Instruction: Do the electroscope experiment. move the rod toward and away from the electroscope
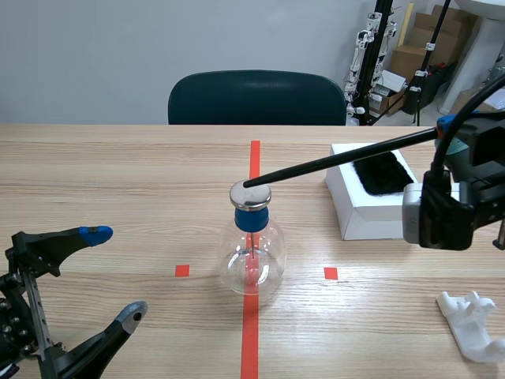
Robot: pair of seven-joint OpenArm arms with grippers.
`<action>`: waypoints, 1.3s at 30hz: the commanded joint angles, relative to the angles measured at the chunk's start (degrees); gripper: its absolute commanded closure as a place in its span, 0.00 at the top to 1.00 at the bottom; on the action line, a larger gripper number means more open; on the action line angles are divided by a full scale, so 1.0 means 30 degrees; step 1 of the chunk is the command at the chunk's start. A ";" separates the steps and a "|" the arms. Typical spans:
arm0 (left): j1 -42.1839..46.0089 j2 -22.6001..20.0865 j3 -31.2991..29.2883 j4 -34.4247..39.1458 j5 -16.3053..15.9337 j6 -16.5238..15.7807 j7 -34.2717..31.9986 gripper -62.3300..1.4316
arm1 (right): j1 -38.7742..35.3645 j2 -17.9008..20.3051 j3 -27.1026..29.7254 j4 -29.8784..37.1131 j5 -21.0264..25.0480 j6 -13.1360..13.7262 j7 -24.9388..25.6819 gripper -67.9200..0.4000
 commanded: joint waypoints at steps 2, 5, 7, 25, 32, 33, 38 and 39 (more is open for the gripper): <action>-0.0109 -0.0219 -0.0058 0.0328 -0.0262 -0.0044 -0.0393 1.00 | 0.0284 0.0153 0.0335 0.0073 -0.0051 -0.0131 -0.0211 0.01; -0.0109 -0.0219 -0.0058 0.0328 -0.0262 -0.0044 -0.0393 1.00 | 0.0284 0.0153 0.0335 0.0073 0.0007 -0.0131 -0.0211 0.01; -0.0109 -0.0219 -0.0058 0.0328 -0.0262 -0.0044 -0.0393 1.00 | 0.0284 0.0153 0.0335 0.0073 0.0015 -0.0131 -0.0219 0.01; -0.0109 -0.0219 -0.0058 0.0328 -0.0262 -0.0044 -0.0393 1.00 | -0.1035 0.0736 0.3118 0.0095 0.4335 -0.2331 0.0758 0.01; -0.0109 -0.0219 -0.0058 0.0328 -0.0262 -0.0044 -0.0393 1.00 | -0.3453 0.0670 0.7191 0.0095 0.8051 -0.2302 0.2543 0.01; -0.0109 -0.0219 -0.0058 0.0328 -0.0262 -0.0044 -0.0393 1.00 | -0.3847 0.0670 0.7708 0.0095 0.8517 -0.2302 0.2754 0.01; -0.0109 -0.0219 -0.0058 0.0328 -0.0262 -0.0044 -0.0393 1.00 | -0.6193 0.0350 1.0069 0.0087 1.0324 -0.2317 0.3971 0.01; -0.0109 -0.0219 -0.0058 0.0328 -0.0262 -0.0044 -0.0393 1.00 | -0.6637 0.0146 1.0418 0.0087 1.0375 -0.2324 0.4299 0.01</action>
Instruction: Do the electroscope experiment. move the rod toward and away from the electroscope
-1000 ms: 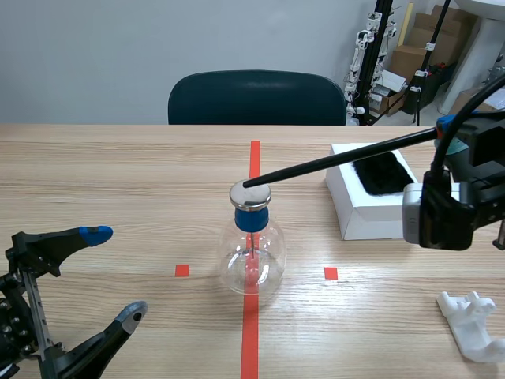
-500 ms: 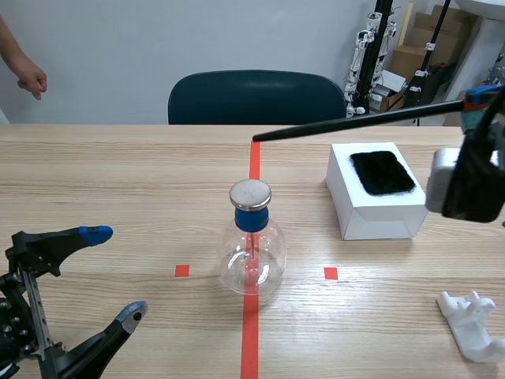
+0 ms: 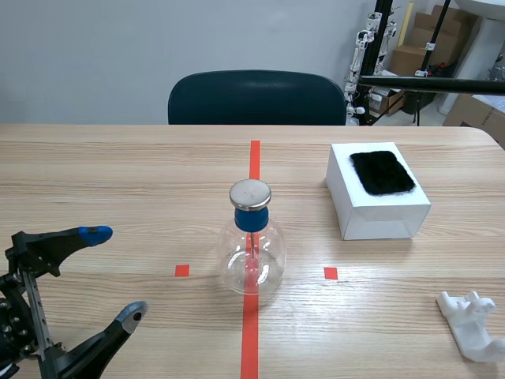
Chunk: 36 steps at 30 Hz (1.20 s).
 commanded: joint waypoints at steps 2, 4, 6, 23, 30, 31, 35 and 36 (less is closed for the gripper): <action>-0.0109 -0.0219 -0.0058 0.0328 -0.0262 -0.0044 -0.0386 1.00 | -0.1049 -0.0882 0.0758 0.0087 0.0087 -0.0408 0.1064 0.01; -0.0109 -0.0219 -0.0058 0.0328 -0.0262 -0.0044 -0.0386 1.00 | -0.1945 -0.1778 0.1399 0.0087 -0.0029 -0.0437 0.2127 0.01; -0.0109 -0.0219 -0.0058 0.0328 -0.0262 -0.0044 -0.0386 1.00 | -0.2798 -0.2667 0.1923 0.0087 -0.0321 -0.0437 0.3228 0.01; -0.0102 -0.0219 -0.0058 0.0328 -0.0262 -0.0044 -0.0393 1.00 | -0.7366 -0.7373 0.2550 0.0087 -0.2390 -0.2004 0.7752 0.01; -0.0102 -0.0219 -0.0058 0.0328 -0.0262 -0.0044 -0.0386 1.00 | -0.7417 -0.7563 0.2506 0.0087 -0.2667 -0.1989 0.7992 0.01; -0.0102 -0.0219 -0.0058 0.0328 -0.0262 -0.0044 -0.0386 1.00 | -0.7417 -0.7563 0.2506 0.0087 -0.2667 -0.1989 0.7992 0.01; -0.0102 -0.0219 -0.0058 0.0328 -0.0262 -0.0044 -0.0386 1.00 | -0.7410 -0.7599 0.2506 0.0087 -0.2667 -0.1989 0.7992 0.01; -0.0102 -0.0219 -0.0058 0.0328 -0.0262 -0.0044 -0.0393 1.00 | -0.7402 -0.7664 0.2506 0.0087 -0.2659 -0.1989 0.7992 0.01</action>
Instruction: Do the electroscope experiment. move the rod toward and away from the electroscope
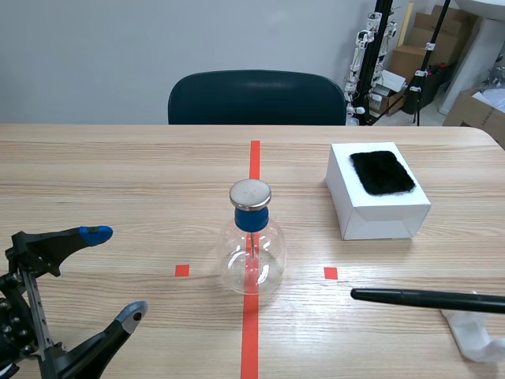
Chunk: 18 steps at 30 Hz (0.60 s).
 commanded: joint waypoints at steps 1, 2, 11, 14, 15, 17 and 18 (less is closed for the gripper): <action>-0.0102 -0.0219 -0.0058 0.0328 -0.0255 -0.0044 -0.0401 1.00 | 0.0022 -0.0029 0.0240 0.0095 0.0219 -0.0277 -0.0044 0.01; -0.0109 -0.0219 -0.0058 0.0328 -0.0255 -0.0044 -0.0393 1.00 | 0.0022 -0.0117 0.0240 0.0095 0.0211 -0.0277 -0.0029 0.01; -0.0102 -0.0219 -0.0058 0.0328 -0.0262 -0.0044 -0.0401 1.00 | 0.0131 -0.0656 0.0248 0.0095 0.0146 -0.0299 0.0459 0.01; -0.0102 -0.0219 -0.0058 0.0328 -0.0262 -0.0044 -0.0401 1.00 | 0.0131 -0.0656 0.0248 0.0095 0.0146 -0.0299 0.0597 0.01; -0.0102 -0.0219 -0.0058 0.0328 -0.0262 -0.0044 -0.0401 1.00 | 0.0131 -0.0656 0.0248 0.0095 0.0146 -0.0299 0.0597 0.01; -0.0102 -0.0219 -0.0058 0.0328 -0.0262 -0.0044 -0.0401 1.00 | 0.0131 -0.0656 0.0248 0.0095 0.0146 -0.0299 0.0597 0.01; -0.0102 -0.0219 -0.0058 0.0328 -0.0262 -0.0044 -0.0401 1.00 | 0.0131 -0.0656 0.0248 0.0095 0.0146 -0.0299 0.0597 0.01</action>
